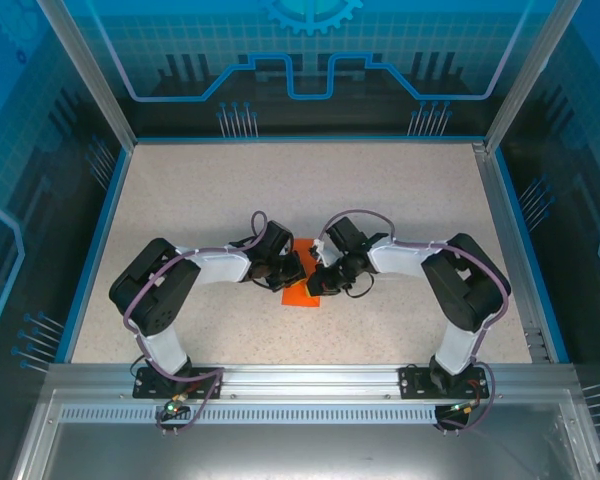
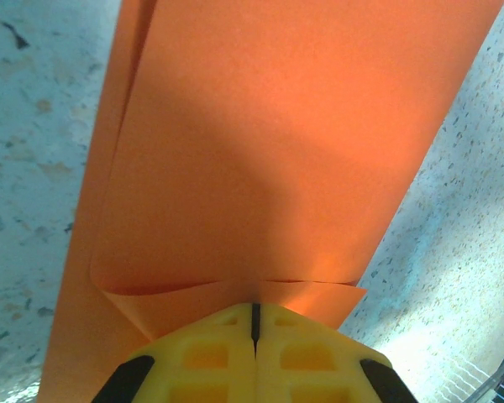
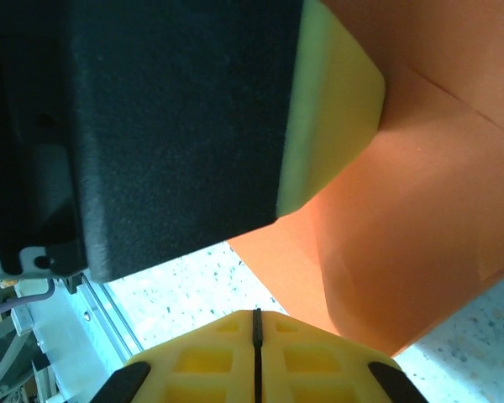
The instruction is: Fold a paper plane with a square sheet of paper (pick it up from the middle)
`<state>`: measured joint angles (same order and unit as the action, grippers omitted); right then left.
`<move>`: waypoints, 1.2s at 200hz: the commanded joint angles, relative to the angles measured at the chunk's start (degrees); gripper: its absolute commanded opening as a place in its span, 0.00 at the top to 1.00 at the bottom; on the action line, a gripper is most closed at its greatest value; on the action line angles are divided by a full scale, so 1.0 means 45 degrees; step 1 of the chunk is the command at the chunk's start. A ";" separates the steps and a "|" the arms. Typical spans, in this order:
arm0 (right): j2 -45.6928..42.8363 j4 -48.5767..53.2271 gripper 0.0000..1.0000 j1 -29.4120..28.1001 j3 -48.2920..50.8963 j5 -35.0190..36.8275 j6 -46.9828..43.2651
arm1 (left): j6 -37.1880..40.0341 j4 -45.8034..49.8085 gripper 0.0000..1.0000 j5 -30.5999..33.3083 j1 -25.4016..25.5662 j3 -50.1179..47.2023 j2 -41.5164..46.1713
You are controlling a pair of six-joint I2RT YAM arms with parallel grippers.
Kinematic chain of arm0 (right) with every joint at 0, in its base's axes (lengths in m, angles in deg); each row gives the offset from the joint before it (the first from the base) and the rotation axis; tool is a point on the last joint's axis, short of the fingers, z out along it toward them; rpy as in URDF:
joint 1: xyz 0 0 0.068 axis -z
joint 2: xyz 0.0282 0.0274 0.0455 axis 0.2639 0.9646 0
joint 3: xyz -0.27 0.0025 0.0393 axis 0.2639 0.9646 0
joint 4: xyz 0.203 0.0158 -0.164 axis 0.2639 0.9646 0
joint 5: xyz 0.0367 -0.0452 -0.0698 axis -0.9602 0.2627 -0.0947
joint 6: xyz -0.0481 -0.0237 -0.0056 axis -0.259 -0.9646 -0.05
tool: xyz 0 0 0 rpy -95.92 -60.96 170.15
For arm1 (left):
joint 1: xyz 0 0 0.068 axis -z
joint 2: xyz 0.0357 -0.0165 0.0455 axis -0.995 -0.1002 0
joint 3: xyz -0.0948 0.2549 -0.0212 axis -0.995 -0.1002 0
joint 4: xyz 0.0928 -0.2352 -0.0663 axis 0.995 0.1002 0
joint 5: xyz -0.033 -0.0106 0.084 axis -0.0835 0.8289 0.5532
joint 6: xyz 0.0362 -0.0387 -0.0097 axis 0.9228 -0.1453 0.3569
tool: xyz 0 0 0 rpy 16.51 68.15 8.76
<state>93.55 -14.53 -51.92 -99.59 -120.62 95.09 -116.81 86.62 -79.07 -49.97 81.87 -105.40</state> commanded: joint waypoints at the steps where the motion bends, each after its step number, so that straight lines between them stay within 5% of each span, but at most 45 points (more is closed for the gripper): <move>1: 0.0471 -0.0086 0.92 -0.0199 -0.0348 -0.0116 0.0256 | 0.0334 0.0914 1.00 0.0374 0.0009 -0.0145 -0.0600; 240: 0.1191 0.0789 0.90 0.0052 0.1022 0.0690 0.0039 | 0.0338 0.1068 1.00 0.0459 0.0006 -0.0173 -0.0841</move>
<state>95.71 -15.10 -51.90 -96.86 -119.72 95.07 -116.79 86.60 -79.09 -49.97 82.00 -105.66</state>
